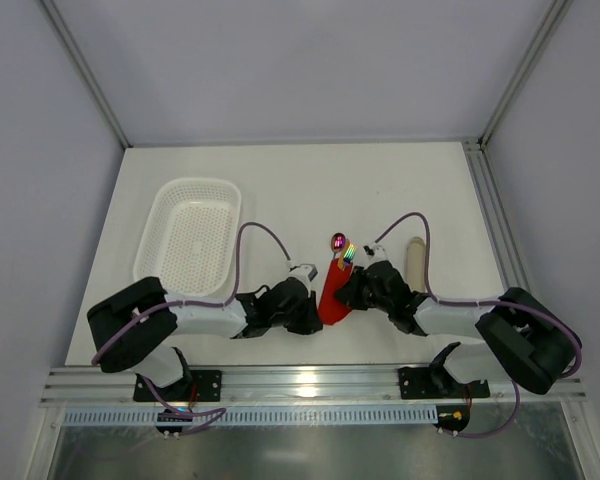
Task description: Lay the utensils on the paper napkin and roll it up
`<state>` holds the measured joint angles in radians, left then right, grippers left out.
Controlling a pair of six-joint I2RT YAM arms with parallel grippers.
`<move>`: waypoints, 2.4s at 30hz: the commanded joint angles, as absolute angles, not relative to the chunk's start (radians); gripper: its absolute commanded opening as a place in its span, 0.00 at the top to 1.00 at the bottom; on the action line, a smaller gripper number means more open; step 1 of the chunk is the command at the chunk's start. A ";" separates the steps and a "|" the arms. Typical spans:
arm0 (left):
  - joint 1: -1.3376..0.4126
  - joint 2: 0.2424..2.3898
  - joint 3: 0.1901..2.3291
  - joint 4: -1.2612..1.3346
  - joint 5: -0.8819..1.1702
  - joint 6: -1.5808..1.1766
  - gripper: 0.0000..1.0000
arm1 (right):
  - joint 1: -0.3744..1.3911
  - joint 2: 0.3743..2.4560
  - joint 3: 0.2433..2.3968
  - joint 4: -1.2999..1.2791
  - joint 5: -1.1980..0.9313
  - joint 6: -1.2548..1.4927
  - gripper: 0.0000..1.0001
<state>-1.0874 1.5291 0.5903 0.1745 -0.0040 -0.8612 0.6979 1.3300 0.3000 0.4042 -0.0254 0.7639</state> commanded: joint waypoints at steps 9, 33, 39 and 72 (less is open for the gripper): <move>-1.094 1.430 0.664 0.049 -0.037 -0.859 0.80 | 0.695 1.316 0.242 0.368 0.012 0.736 0.85; -1.092 1.658 0.784 0.103 -0.006 -0.793 0.83 | 0.695 1.213 0.265 0.269 0.014 0.749 0.84; -1.092 1.657 0.724 0.140 -0.006 -0.808 0.83 | 0.689 1.144 0.363 0.111 -0.026 0.718 0.81; -1.094 1.647 0.663 0.164 0.012 -0.816 0.84 | 0.453 1.540 0.666 -0.047 -0.365 0.347 0.29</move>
